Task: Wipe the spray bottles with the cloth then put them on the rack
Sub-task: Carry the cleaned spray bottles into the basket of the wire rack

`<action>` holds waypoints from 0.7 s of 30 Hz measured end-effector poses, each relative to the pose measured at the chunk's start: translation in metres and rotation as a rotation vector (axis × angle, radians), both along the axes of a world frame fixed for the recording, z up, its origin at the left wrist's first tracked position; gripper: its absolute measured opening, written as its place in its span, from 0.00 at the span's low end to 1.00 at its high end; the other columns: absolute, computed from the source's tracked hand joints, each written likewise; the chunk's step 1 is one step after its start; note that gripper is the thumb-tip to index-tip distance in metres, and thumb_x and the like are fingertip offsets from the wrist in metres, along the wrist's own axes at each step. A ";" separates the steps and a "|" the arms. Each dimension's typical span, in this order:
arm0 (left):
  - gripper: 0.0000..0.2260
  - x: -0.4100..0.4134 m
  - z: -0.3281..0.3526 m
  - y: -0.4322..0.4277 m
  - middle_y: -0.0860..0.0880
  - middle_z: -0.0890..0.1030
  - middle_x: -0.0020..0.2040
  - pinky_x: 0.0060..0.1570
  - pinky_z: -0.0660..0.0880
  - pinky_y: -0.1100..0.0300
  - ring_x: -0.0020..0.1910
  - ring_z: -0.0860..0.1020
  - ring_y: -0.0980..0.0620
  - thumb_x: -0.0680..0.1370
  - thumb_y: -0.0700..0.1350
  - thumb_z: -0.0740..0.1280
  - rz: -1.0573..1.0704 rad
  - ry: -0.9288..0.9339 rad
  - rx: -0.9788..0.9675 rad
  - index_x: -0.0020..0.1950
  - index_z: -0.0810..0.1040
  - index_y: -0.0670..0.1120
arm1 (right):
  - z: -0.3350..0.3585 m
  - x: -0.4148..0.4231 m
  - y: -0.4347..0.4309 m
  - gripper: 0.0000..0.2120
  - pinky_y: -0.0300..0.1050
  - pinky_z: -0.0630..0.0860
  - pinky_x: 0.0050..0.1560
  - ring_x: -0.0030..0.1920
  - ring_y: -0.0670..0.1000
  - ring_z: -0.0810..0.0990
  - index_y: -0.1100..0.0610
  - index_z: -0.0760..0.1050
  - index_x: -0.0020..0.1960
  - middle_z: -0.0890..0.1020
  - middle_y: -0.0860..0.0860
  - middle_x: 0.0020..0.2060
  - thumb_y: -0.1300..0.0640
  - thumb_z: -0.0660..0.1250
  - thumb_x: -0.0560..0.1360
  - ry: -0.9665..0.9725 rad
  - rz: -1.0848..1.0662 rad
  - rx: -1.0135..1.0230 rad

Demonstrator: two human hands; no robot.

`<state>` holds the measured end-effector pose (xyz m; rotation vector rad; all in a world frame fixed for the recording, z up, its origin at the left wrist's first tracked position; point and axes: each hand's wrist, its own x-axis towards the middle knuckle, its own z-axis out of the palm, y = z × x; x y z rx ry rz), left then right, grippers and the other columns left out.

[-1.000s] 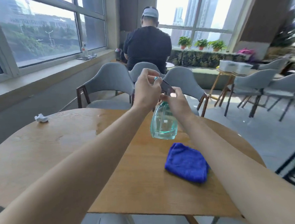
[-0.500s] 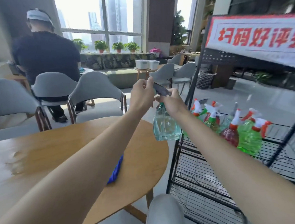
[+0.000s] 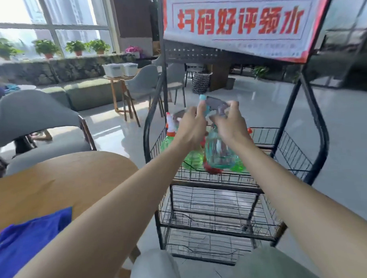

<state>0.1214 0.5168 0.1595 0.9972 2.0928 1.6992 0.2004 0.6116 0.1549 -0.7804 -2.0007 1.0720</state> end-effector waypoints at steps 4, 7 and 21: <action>0.27 0.012 -0.013 0.041 0.43 0.84 0.57 0.61 0.81 0.38 0.55 0.85 0.39 0.84 0.68 0.52 -0.070 0.000 -0.031 0.64 0.77 0.48 | -0.014 0.021 0.037 0.21 0.51 0.77 0.48 0.48 0.54 0.82 0.50 0.67 0.68 0.81 0.49 0.57 0.46 0.71 0.81 -0.039 -0.068 0.079; 0.25 0.021 -0.021 0.062 0.45 0.84 0.57 0.56 0.83 0.42 0.48 0.86 0.44 0.87 0.63 0.53 -0.140 0.033 -0.050 0.67 0.79 0.47 | -0.031 0.035 0.059 0.21 0.53 0.77 0.47 0.46 0.53 0.82 0.50 0.69 0.61 0.81 0.46 0.49 0.45 0.76 0.77 -0.076 -0.074 0.088; 0.13 0.037 -0.053 0.110 0.42 0.83 0.54 0.65 0.73 0.40 0.57 0.80 0.38 0.88 0.46 0.54 -0.086 0.482 -0.221 0.64 0.75 0.42 | -0.073 0.077 0.111 0.22 0.47 0.76 0.45 0.47 0.56 0.84 0.49 0.81 0.60 0.84 0.54 0.48 0.57 0.81 0.68 -0.297 -0.092 0.045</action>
